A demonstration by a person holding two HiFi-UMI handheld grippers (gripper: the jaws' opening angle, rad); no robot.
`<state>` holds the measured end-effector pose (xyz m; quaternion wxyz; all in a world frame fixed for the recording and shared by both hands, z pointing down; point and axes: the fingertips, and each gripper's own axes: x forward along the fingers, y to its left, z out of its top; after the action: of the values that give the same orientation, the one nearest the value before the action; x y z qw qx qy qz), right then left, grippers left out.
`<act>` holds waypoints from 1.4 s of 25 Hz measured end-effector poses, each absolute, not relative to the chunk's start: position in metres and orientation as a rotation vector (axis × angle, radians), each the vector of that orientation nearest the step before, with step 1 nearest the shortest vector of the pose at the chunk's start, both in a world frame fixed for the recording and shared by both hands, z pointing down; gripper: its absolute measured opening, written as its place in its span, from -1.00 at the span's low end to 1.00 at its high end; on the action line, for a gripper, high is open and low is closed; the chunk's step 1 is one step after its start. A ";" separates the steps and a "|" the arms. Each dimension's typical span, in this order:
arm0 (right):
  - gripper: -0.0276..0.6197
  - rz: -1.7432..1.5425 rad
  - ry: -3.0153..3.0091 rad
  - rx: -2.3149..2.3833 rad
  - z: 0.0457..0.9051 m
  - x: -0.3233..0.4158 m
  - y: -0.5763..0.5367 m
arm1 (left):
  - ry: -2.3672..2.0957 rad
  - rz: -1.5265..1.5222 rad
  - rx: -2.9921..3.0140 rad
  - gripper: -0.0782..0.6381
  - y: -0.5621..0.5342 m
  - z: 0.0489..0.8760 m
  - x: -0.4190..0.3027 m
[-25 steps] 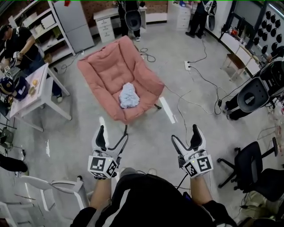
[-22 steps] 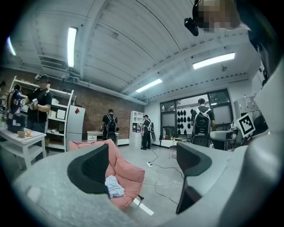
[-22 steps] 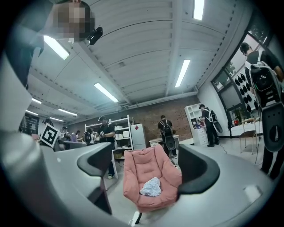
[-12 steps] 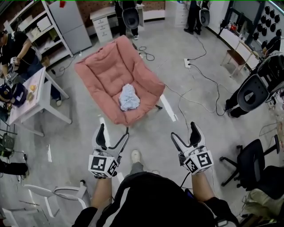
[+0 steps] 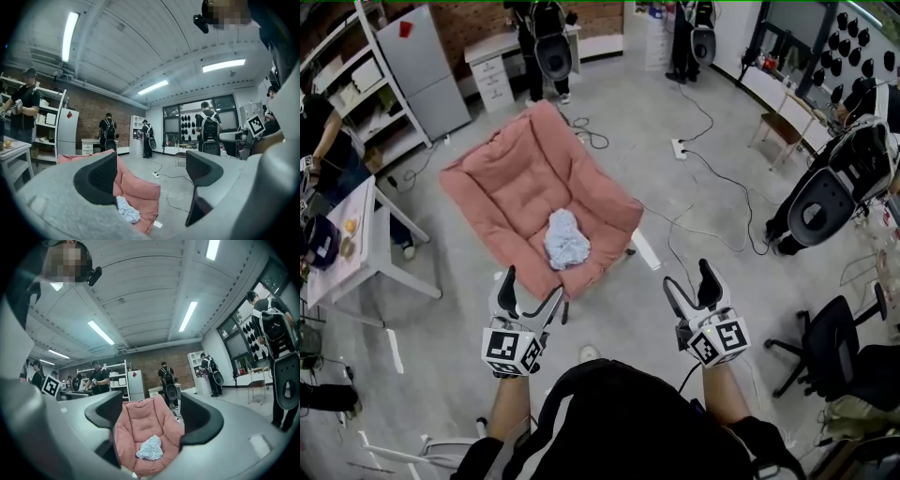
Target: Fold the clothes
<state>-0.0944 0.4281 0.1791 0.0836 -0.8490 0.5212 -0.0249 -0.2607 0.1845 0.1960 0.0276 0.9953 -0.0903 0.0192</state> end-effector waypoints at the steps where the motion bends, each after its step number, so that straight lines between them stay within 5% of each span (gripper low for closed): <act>1: 0.27 -0.075 1.552 -2.536 0.179 -0.092 0.417 | -0.273 0.058 3.072 0.52 0.173 0.195 -0.257; 20: 0.21 -0.204 1.559 -2.543 0.221 -0.039 0.289 | -0.199 0.225 3.018 0.50 0.062 0.256 -0.200; 35: 0.01 -0.279 1.840 -2.439 0.238 0.116 0.150 | -0.288 0.368 2.991 0.31 -0.012 0.289 -0.072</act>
<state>0.1157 0.1504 0.2380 0.0367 -0.7945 0.5993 -0.0910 -0.0722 -0.0120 0.2886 0.0571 0.9864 -0.0949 0.1213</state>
